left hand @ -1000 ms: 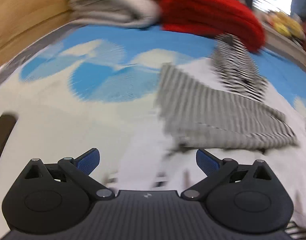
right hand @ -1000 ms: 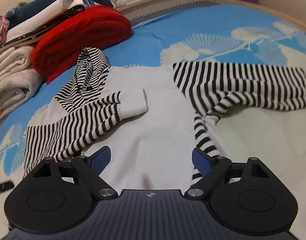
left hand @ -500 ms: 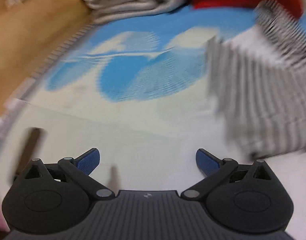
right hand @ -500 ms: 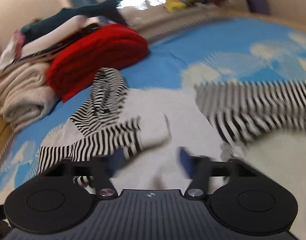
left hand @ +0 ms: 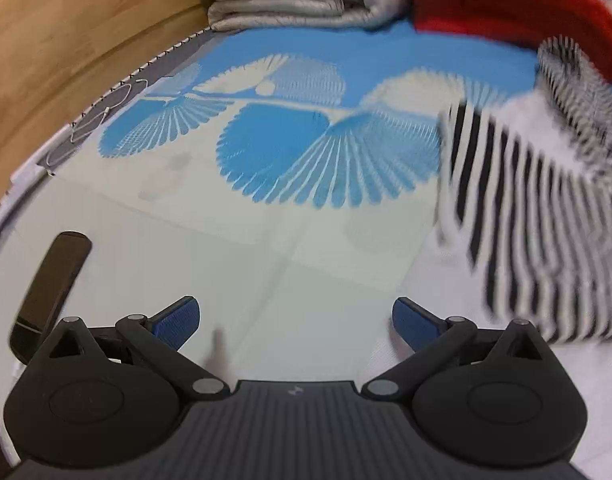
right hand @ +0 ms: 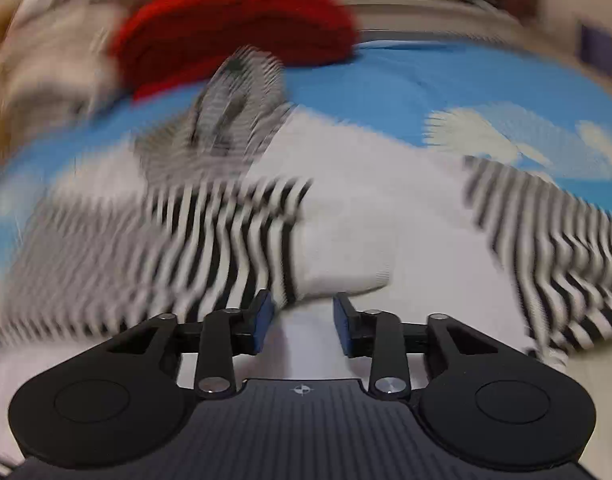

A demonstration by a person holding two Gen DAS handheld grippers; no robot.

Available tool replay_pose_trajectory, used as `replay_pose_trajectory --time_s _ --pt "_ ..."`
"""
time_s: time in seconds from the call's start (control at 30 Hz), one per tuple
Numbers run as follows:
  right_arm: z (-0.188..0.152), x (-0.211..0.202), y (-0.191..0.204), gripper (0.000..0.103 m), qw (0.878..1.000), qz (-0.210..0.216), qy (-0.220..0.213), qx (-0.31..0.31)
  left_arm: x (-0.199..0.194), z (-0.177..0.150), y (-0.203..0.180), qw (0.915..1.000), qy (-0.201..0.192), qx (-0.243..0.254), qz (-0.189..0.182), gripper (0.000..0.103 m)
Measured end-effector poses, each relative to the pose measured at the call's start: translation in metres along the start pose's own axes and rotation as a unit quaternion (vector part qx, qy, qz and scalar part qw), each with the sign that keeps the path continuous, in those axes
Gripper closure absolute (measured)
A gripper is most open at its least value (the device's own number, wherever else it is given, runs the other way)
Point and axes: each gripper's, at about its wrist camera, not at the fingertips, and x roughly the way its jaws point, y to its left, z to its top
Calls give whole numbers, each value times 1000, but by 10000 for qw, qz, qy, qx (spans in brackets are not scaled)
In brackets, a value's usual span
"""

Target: Fold small clothes

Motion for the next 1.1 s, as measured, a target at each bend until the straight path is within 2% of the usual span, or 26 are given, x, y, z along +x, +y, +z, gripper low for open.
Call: replay_pose_trajectory --time_s 0.07,0.17,0.23,0.3,0.37,0.43,0.5,0.53,0.57,0.63,0.7,0.73,0.77,0.83,0.87,0.9,0.93,1.0,1.07,1.1 --pt "11 -25 -29 39 9959 -35 -206 880 -9 3 3 9995 -73 -219 -212 0" --pt "10 -64 -82 30 9769 -289 -398 2081 -17 3 2 9985 -102 -343 -416 0" --pt "-3 -84 -123 29 9545 -680 -440 2871 -19 3 -1 9985 -106 -311 -429 0" --pt "-18 -97 -165 29 9250 -970 -467 3643 -21 2 -4 9986 -134 -281 -421 0" --pt "-37 -107 -209 29 8872 -1211 -490 4426 -22 -1 -6 9988 -146 -255 -395 0" --pt "-57 -120 -251 30 8389 -1627 -592 5161 -22 -3 -7 9988 -131 -263 -391 0" --pt "-71 -136 -278 31 7946 -2034 -1070 5620 -20 -4 -9 9987 -65 -271 -419 0" --pt "-72 -142 -291 31 7822 -2199 -1303 5682 -19 -5 -10 9986 -27 -303 -427 0" --pt "-70 -145 -300 31 7796 -2341 -1399 5638 -18 -5 -10 9985 -2 -339 -432 0" --pt "-66 -142 -317 28 7851 -2383 -1521 5510 -17 -5 -11 9981 36 -424 -456 0" --pt "-62 -134 -332 29 8020 -2183 -1647 5311 -16 -4 -12 9976 47 -497 -478 0" --pt "-59 -130 -339 53 8133 -2099 -1697 5155 -16 -3 -11 9975 53 -521 -479 0" --pt "-57 -126 -344 98 8185 -2034 -1645 5115 -16 -2 -11 9973 58 -542 -486 0" --pt "-56 -126 -350 98 8087 -1868 -1662 5324 -15 1 -8 9971 63 -600 -474 0" --pt "-51 -129 -347 98 8096 -1952 -1743 5254 -15 2 -6 9968 68 -649 -467 0" --pt "-37 -127 -337 98 8198 -2088 -1777 5028 -15 4 -3 9963 69 -712 -471 0" --pt "-21 -126 -324 98 8349 -2193 -1844 4699 -15 5 0 9956 72 -795 -482 0" --pt "13 -133 -286 98 8732 -2307 -2100 3745 -17 10 8 9937 97 -989 -523 0" --pt "46 -135 -227 98 9063 -2081 -2402 2786 -19 13 16 9913 94 -1173 -599 0" --pt "61 -134 -190 98 9217 -1832 -2542 2288 -21 15 19 9905 76 -1225 -624 0"
